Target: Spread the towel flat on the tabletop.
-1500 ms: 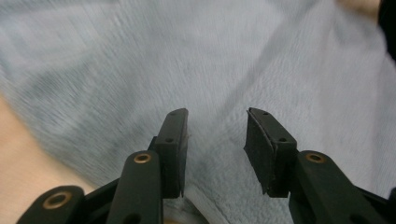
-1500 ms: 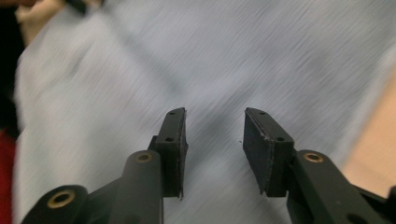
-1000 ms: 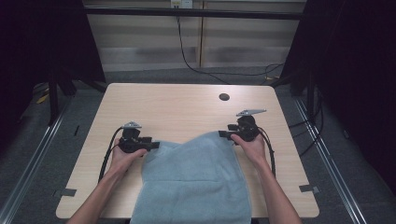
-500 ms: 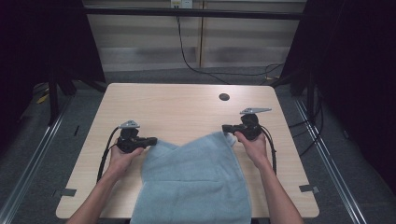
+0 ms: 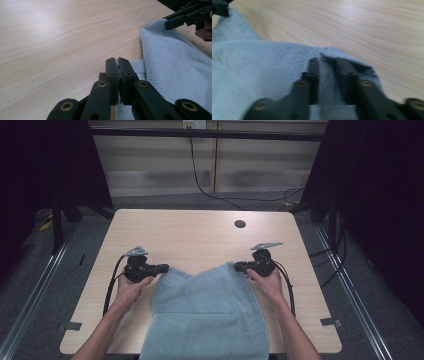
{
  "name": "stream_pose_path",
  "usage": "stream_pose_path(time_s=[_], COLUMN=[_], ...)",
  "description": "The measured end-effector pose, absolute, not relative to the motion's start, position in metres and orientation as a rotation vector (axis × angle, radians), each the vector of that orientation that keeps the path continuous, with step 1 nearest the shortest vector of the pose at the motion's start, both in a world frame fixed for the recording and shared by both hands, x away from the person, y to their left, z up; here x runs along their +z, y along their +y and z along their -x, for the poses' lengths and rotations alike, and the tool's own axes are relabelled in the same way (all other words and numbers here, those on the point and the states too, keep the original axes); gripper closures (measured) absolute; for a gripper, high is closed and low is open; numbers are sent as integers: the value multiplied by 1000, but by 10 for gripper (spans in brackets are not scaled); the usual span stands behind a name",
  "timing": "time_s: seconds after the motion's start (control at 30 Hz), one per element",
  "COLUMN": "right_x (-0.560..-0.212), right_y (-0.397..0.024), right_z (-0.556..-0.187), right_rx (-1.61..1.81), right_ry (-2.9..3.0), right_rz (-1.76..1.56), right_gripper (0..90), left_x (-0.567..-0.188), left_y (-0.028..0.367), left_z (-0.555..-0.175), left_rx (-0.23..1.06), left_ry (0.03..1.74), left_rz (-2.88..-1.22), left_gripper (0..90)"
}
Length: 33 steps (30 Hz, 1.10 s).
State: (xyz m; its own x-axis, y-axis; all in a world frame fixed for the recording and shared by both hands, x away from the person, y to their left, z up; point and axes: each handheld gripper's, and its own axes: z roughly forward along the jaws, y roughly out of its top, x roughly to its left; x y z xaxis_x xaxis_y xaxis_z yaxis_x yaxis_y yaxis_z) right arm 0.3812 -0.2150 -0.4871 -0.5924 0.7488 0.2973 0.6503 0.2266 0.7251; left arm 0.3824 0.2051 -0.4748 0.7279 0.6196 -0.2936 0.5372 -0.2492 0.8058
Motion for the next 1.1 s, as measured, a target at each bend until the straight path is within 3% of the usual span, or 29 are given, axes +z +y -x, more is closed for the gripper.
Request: stream_pose_path(time_s=[0.1,0.27,0.3,0.47,0.53,0.67,0.97,1.1], right_x=[-481,-444,-419,-395,-407,-472,-497,-498], right_y=[-214,-220,-226,-237,-242,-243,-253,-252], right_z=[-384,-390,-387,-372,-365,-359,-354,-330], right_rx=[1316,1370,1436,1548,1509,1291,1170,1080], right_ry=[2351,2247,2177,2090,2132,2322,2349,2410], right_rz=[-1357,-1304,-1252,-1167,-1182,-1332,-1403,-1392], right_gripper=[888,892,891,891,891,889,887,872], left_x=[-469,-438,-420,-401,-419,-483,-503,-490], left_y=[207,219,227,242,236,235,235,227], left_z=[-384,-391,-390,-375,-369,-376,-383,-361], left_rx=[113,193,247,344,384,254,110,84], left_ry=[890,898,883,831,831,973,1021,907], left_rz=[-1883,-1796,-1741,-1678,-1861,-1979,-2015,-2045], left_gripper=[877,879,880,881,881,880,859,826])
